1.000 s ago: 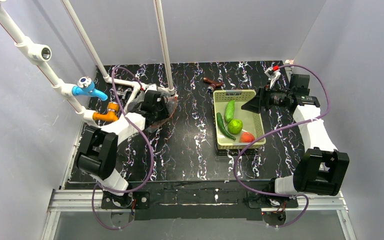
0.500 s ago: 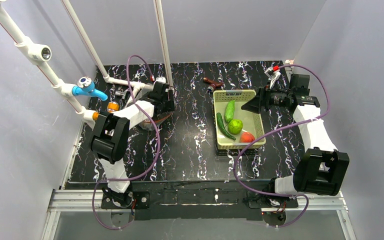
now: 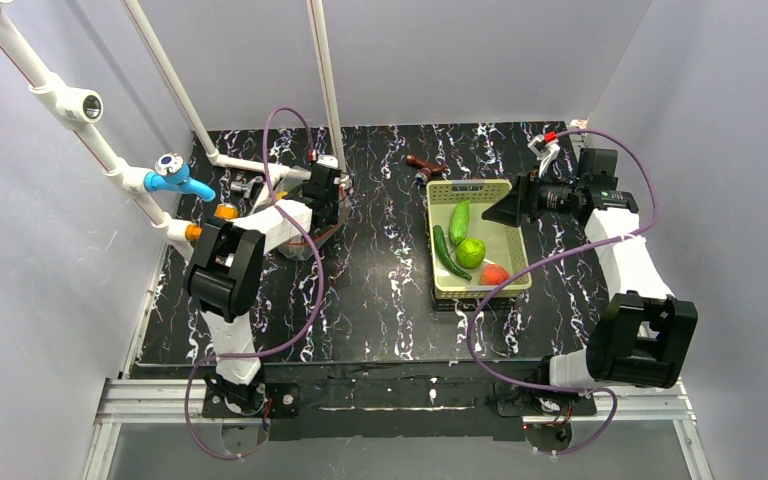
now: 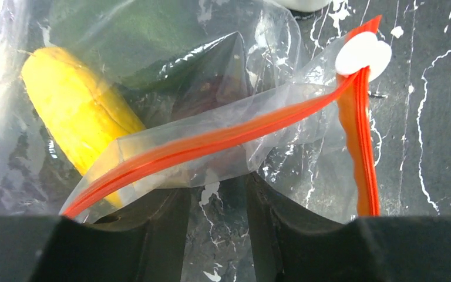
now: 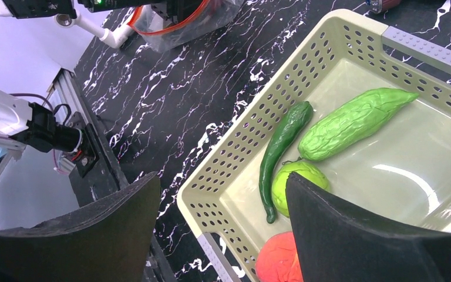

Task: Open the zip-top bag and remove the fake food
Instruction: Pick up the fake vegetable from the zipper food storage bag.

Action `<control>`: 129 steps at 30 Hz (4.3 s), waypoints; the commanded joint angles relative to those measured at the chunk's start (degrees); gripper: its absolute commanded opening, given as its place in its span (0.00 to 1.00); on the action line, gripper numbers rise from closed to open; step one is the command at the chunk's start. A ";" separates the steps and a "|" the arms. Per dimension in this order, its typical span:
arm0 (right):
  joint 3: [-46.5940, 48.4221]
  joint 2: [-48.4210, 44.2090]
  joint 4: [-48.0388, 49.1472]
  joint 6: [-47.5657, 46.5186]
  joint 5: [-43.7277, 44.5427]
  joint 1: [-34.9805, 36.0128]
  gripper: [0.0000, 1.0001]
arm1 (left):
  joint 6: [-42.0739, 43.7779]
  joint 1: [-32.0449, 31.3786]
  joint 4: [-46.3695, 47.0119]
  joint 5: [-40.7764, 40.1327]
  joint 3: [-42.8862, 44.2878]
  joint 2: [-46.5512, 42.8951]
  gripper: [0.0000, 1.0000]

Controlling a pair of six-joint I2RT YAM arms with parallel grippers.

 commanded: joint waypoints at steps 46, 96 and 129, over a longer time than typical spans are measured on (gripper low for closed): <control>2.55 -0.06 0.61 -0.06 -1.55 0.00 0.84 | -9.90 1.12 2.08 -3.33 2.39 2.87 0.00; 2.38 -0.29 0.72 4.25 -3.21 0.12 0.84 | -2.12 -5.89 -13.34 -18.22 -8.41 -15.92 0.55; 2.55 2.34 0.15 -0.45 -3.38 2.24 0.84 | -13.78 -3.07 15.04 -11.69 -9.61 -2.62 0.60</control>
